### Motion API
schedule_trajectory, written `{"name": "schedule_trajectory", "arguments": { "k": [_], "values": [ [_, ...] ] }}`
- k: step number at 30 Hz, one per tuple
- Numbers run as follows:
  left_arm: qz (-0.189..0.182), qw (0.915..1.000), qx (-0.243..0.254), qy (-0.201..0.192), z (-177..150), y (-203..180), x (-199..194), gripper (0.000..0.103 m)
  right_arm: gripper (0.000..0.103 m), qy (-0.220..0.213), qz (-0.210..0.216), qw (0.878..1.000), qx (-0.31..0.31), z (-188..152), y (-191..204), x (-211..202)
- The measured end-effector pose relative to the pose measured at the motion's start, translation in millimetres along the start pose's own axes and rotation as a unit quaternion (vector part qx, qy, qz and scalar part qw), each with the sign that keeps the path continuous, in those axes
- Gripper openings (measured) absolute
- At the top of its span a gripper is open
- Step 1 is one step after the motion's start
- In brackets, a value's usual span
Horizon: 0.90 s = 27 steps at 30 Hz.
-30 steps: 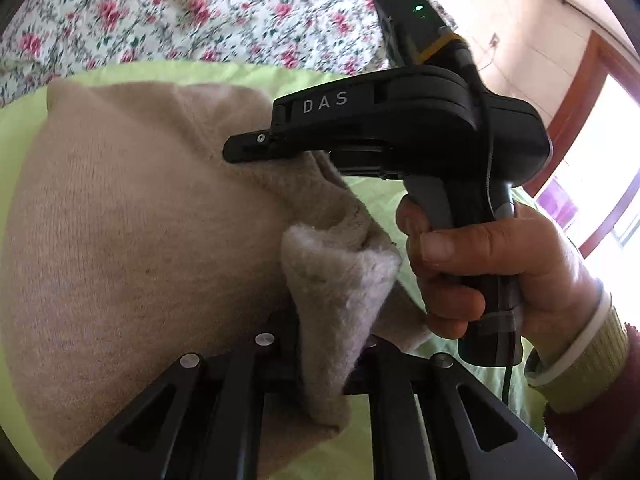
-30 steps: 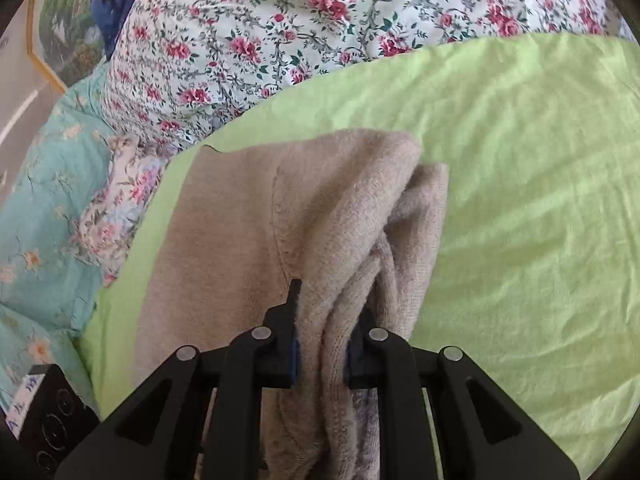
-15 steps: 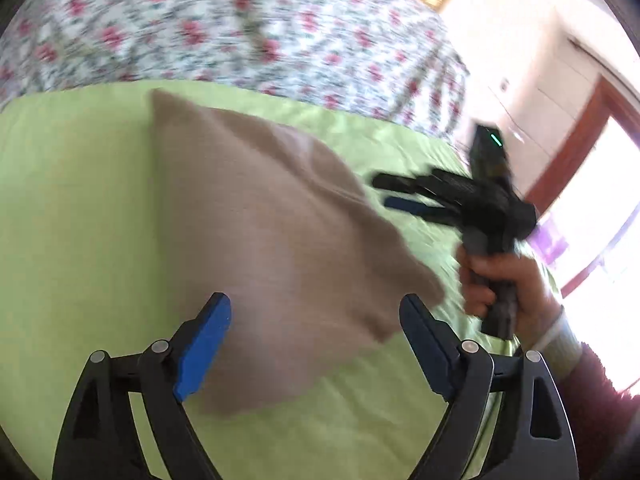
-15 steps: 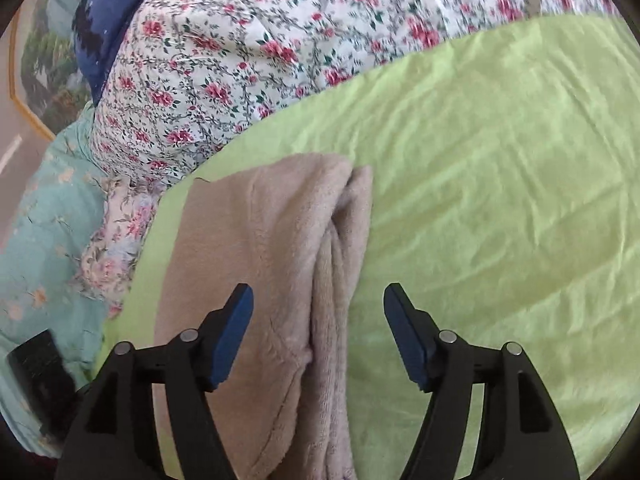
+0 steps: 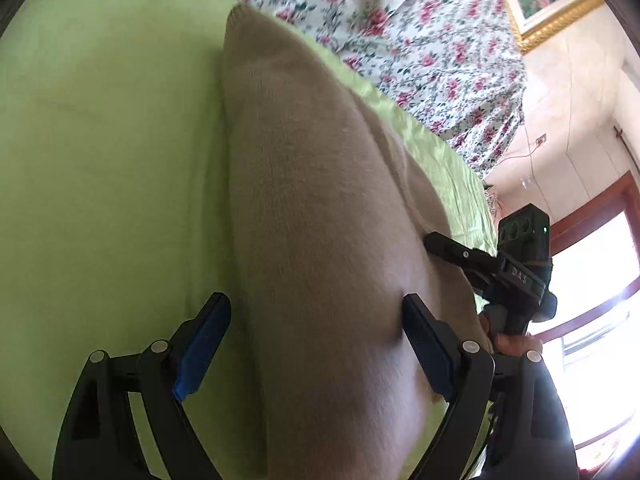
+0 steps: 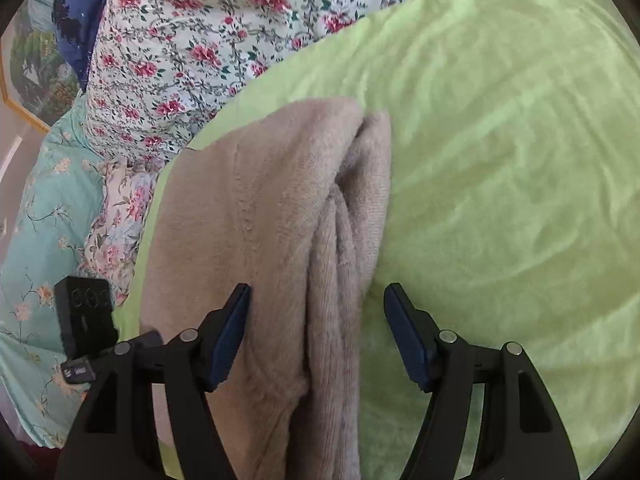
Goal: Fold small clothes
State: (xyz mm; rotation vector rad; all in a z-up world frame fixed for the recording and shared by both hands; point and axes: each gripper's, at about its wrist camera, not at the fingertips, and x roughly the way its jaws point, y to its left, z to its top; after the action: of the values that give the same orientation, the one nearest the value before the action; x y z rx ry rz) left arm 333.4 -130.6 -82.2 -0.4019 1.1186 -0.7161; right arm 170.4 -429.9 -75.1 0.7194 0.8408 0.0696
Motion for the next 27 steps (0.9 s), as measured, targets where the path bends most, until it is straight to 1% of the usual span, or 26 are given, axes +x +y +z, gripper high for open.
{"name": "schedule_trajectory", "arguments": {
  "k": [2, 3, 4, 5, 7, 9, 11, 14, 16, 18, 19, 21, 25, 27],
  "values": [
    [-0.013, 0.9998, -0.008, 0.008, 4.6, 4.9, 12.0, 0.088, 0.068, 0.008, 0.01, 1.0, -0.004, 0.0, -0.2, 8.5],
    [-0.016, 0.9998, -0.008, 0.007, 7.0, 7.4, 16.5, 0.084, 0.057, 0.008, 0.012, 1.0, -0.009, -0.9, 1.3, 11.6],
    [-0.018, 0.9998, -0.002, 0.0, 8.5, 7.7, 18.7, 0.08, 0.041, 0.018, 0.016, 1.0, -0.012, -2.3, 4.4, 15.8],
    [-0.019, 0.9998, 0.007, -0.003, 7.0, 6.1, 18.0, 0.069, 0.041, 0.023, 0.018, 1.0, -0.009, -3.7, 6.5, 18.2],
    [-0.013, 0.9997, 0.019, -0.008, 6.4, 2.5, 16.3, 0.062, 0.034, 0.014, 0.0, 1.0, -0.024, -6.8, 17.6, 15.7],
    [-0.011, 0.9992, 0.033, -0.017, 3.1, -2.8, 7.3, 0.053, 0.032, 0.001, -0.001, 1.0, -0.029, -11.0, 31.3, 7.7],
    [-0.014, 0.9989, 0.038, -0.024, -1.1, -4.8, -6.1, 0.049, 0.031, -0.011, 0.01, 0.999, -0.036, -16.8, 48.7, 0.4],
    [-0.016, 0.998, 0.045, -0.041, -11.4, -3.4, -40.7, 0.049, 0.031, -0.017, 0.035, 0.998, -0.054, -33.4, 82.9, -0.4],
    [-0.011, 0.9973, 0.049, -0.054, -22.3, 2.3, -73.3, 0.049, 0.031, -0.017, 0.051, 0.996, -0.067, -41.6, 103.7, 4.6],
    [-0.004, 0.9967, 0.052, -0.062, -31.6, 9.5, -99.7, 0.049, 0.031, -0.012, 0.071, 0.994, -0.077, -49.1, 126.8, 13.7],
    [0.006, 0.9964, 0.053, -0.066, -39.4, 16.7, -117.9, 0.049, 0.031, -0.008, 0.078, 0.994, -0.082, -52.9, 137.1, 18.8],
    [0.02, 0.996, 0.051, -0.07, -50.6, 26.8, -140.9, 0.049, 0.031, 0.004, 0.093, 0.992, -0.088, -62.3, 158.0, 33.1],
    [0.047, 0.9953, 0.038, -0.075, -77.8, 53.3, -181.6, 0.049, 0.031, 0.035, 0.121, 0.988, -0.092, -83.8, 183.2, 60.7],
    [0.057, 0.9948, 0.029, -0.079, -93.8, 67.9, -195.9, 0.05, 0.031, 0.049, 0.12, 0.987, -0.093, -95.3, 188.1, 73.7]
  ]
}}
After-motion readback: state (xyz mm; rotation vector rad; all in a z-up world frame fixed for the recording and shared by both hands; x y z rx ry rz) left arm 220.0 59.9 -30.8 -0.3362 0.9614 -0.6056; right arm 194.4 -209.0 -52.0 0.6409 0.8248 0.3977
